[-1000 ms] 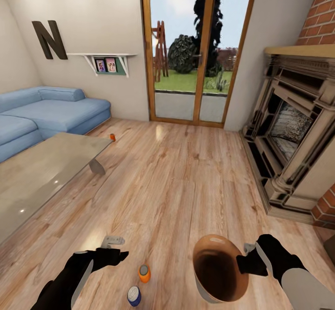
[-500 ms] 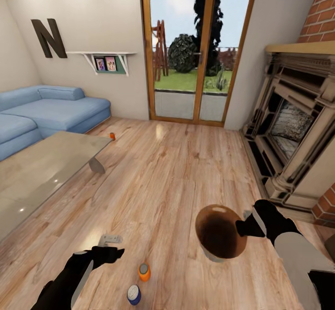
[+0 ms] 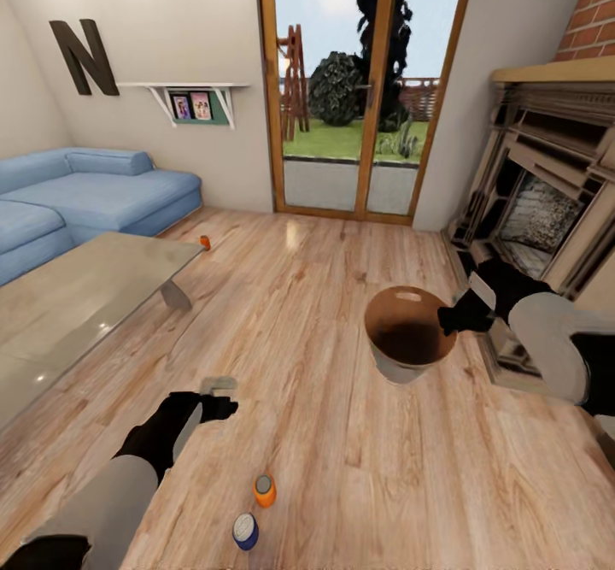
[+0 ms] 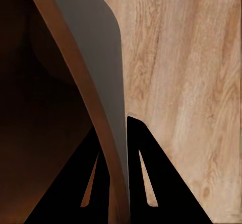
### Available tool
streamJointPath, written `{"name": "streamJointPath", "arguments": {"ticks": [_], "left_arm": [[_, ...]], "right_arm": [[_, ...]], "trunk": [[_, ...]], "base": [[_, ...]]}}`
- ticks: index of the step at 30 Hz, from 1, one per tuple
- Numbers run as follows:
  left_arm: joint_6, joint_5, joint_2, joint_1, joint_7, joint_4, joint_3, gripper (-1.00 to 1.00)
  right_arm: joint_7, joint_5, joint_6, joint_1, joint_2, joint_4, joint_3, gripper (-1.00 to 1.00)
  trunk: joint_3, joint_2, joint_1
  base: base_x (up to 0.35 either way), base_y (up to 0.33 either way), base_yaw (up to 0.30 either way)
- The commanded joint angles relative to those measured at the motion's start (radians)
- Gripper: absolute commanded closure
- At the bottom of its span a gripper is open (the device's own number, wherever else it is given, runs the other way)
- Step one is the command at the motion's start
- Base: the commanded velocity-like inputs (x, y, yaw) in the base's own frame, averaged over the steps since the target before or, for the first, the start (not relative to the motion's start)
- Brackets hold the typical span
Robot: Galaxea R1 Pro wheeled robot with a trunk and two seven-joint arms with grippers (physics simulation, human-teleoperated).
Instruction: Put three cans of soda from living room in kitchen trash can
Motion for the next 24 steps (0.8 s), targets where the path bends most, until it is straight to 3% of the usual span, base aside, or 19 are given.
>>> {"name": "streamJointPath", "arguments": {"ticks": [1,3,4,10,24], "left_arm": [[0.001,0.0,-0.005,-0.02,0.007,0.018,0.0,-1.0],[0.002,0.0,-0.018,-0.044,0.017,0.048,-0.001,-1.0],[0.006,-0.003,-0.036,-0.065,0.026,0.067,-0.002,-1.0],[0.019,-0.008,-0.075,-0.097,0.089,0.098,-0.005,-1.0],[0.121,-0.007,-0.082,-0.102,0.11,0.114,-0.005,-1.0]], "right_arm": [[0.003,0.006,0.0,-0.025,-0.001,-0.016,0.003,1.0],[0.003,0.006,0.0,-0.053,-0.001,0.0,0.015,1.0],[0.003,0.006,0.0,-0.076,0.0,0.01,0.022,1.0],[0.003,0.005,0.0,-0.121,-0.002,0.029,0.04,1.0],[-0.018,0.003,0.0,-0.129,-0.054,0.057,0.042,1.0]], "trunk": [[-0.005,-0.007,0.004],[-0.014,-0.021,0.012],[-0.019,-0.028,0.015],[-0.047,-0.07,0.038],[-0.113,-0.168,0.092]], "base": [[0.0,0.0,0.0],[0.0,0.0,0.0],[0.0,0.0,0.0],[0.0,0.0,0.0],[0.0,0.0,0.0]]}}
